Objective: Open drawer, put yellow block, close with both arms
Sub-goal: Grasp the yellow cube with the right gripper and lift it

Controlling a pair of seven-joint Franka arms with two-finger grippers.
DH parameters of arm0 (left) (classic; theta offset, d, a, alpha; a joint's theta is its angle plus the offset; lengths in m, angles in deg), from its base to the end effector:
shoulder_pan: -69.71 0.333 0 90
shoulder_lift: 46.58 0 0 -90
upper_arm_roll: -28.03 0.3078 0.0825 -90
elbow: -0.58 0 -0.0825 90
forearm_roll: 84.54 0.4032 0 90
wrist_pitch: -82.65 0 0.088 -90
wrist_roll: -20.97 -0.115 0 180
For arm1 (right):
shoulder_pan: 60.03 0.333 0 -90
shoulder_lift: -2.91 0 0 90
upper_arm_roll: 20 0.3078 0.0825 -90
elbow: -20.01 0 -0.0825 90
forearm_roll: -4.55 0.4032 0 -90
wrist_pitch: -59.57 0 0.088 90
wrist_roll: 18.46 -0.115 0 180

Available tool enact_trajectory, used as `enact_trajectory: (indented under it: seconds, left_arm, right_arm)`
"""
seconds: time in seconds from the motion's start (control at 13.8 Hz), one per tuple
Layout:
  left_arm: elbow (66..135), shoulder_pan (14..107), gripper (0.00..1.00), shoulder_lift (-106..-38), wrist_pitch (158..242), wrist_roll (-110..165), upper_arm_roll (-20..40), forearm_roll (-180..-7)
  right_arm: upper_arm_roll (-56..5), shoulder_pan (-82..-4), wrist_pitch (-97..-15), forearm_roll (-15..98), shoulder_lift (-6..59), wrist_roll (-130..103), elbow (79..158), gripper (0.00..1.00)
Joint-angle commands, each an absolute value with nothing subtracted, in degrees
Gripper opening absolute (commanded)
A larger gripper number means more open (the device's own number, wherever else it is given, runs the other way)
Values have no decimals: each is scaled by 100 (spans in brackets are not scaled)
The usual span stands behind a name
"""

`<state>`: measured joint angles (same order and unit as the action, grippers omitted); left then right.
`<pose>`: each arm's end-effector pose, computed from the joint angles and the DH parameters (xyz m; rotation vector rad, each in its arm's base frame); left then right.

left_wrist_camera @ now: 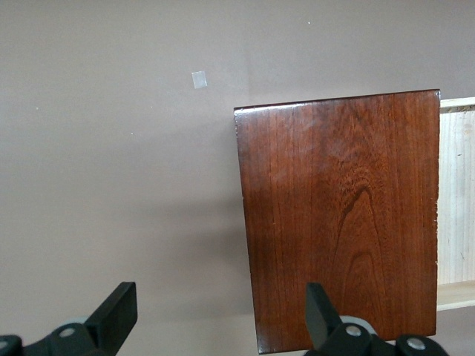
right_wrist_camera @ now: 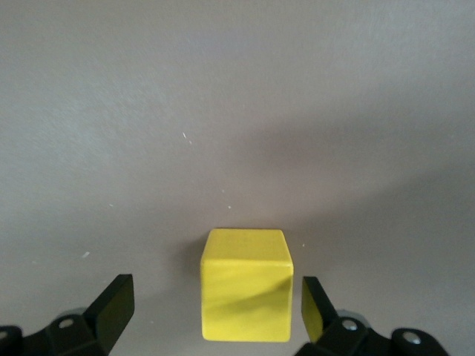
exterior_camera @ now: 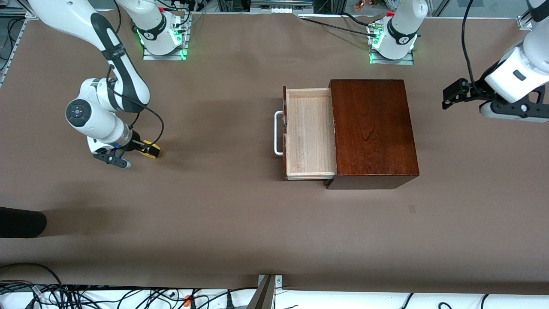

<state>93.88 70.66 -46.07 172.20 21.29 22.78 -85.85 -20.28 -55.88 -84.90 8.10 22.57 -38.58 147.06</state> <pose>0.5661 -0.0454 0.5845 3.1187 -0.1076 -0.0896 0.5537 0.0371 0.1850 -3.0728 0.5188 0.0703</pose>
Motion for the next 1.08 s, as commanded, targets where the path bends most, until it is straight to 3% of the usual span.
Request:
enact_trajectory:
  seconds: [0.0, 0.22, 0.29, 0.36, 0.51, 0.65, 0.8, 1.01]
  left_arm:
    - [9366, 7015, 100, -4535, 17072, 2036, 2416, -8744]
    - [9357, 7024, 100, -4535, 17071, 2027, 2416, -8744]
    - [9357, 7024, 100, -4543, 17080, 2027, 2416, -8744]
    - [9348, 7024, 100, -4543, 17080, 2027, 2416, -8744]
    - [9348, 7024, 100, -4543, 17080, 2027, 2416, -8744]
    - [9348, 7024, 100, -4543, 17072, 2044, 2416, -8744]
    - [9357, 7024, 100, -4543, 17063, 2053, 2390, -8692]
    - [9244, 7024, 100, -4535, 16896, 2044, 2399, -8656]
  right_arm:
    - [-2009, -5616, -8615, 859, 2320, -3850, 14815, 100]
    - [-2009, -5616, -8659, 859, 2452, -3850, 14815, 98]
    - [-2009, -5616, -8790, 859, 2479, -3850, 14815, 94]
    - [-2018, -5616, -8817, 859, 2531, -3850, 14815, 79]
    - [-2018, -5625, -8800, 859, 2541, -3868, 14789, 36]
    - [-2027, -5660, -8774, 859, 2515, -3859, 14763, 19]
    - [-2027, -5660, -8634, 859, 2401, -3841, 14649, 19]
    - [-1992, -5617, -7189, 859, 2251, -4042, 13782, 19]
